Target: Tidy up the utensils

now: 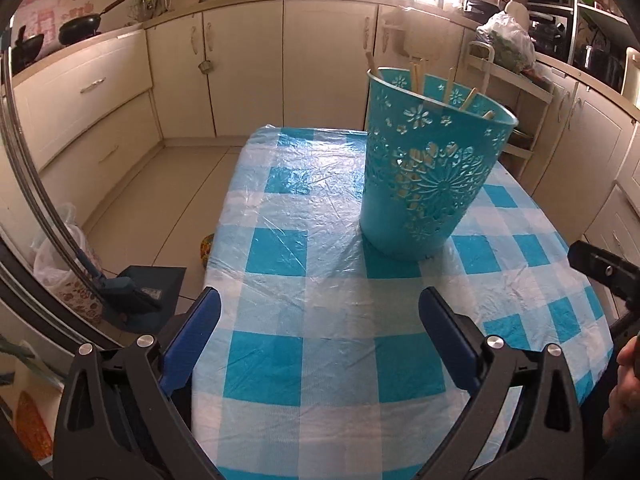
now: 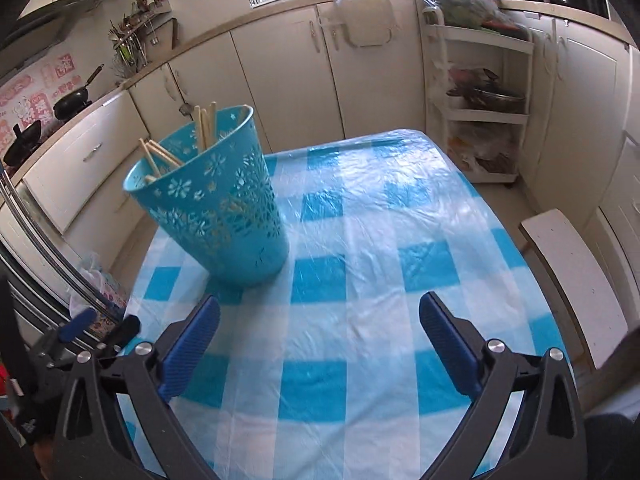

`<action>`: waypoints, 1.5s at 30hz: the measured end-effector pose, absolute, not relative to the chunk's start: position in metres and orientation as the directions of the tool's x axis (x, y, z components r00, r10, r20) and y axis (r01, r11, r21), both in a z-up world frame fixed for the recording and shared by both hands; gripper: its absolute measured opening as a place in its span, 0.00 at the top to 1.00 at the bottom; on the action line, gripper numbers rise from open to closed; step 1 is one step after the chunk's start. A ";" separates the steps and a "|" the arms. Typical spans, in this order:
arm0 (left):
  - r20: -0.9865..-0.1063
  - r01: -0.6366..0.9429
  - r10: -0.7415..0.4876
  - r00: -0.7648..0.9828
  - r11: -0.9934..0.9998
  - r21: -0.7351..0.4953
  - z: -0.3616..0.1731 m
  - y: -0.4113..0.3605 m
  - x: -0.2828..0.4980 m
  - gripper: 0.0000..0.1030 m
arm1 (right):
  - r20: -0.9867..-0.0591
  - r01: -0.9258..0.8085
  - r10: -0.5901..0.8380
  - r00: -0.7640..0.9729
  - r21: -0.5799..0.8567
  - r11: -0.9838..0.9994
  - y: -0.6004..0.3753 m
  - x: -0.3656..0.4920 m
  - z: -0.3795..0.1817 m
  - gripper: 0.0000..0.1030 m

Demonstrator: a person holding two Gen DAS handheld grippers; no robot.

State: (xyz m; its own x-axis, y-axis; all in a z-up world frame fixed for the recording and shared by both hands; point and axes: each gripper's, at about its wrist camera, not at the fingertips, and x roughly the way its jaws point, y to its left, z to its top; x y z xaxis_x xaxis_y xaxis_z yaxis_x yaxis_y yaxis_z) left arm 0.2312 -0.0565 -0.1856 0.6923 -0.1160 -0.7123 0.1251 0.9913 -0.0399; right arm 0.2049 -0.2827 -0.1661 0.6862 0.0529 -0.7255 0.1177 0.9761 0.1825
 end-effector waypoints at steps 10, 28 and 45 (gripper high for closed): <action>-0.664 0.073 -0.048 0.746 0.997 0.010 -0.098 -0.046 0.149 0.07 | -0.651 0.061 0.061 0.757 0.165 0.984 -0.251 0.138 -0.089 0.07; -0.574 0.093 -0.053 0.817 0.995 0.041 -0.010 -0.026 0.009 0.07 | -0.504 0.047 0.058 0.862 0.193 0.980 -0.214 -0.015 -0.020 0.07; -0.480 0.051 -0.039 0.876 0.999 0.013 0.017 -0.007 -0.045 0.07 | -0.433 0.023 0.048 0.900 0.158 0.987 -0.204 -0.057 -0.001 0.07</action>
State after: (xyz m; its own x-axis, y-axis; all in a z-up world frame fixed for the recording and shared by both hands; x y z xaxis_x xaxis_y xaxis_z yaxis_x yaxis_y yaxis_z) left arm -0.0446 -0.0071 0.0170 0.8764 -0.0388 -0.4801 0.0511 0.9986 0.0125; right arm -0.0570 -0.2043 -0.0009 0.8999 0.0485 -0.4335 0.0231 0.9871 0.1584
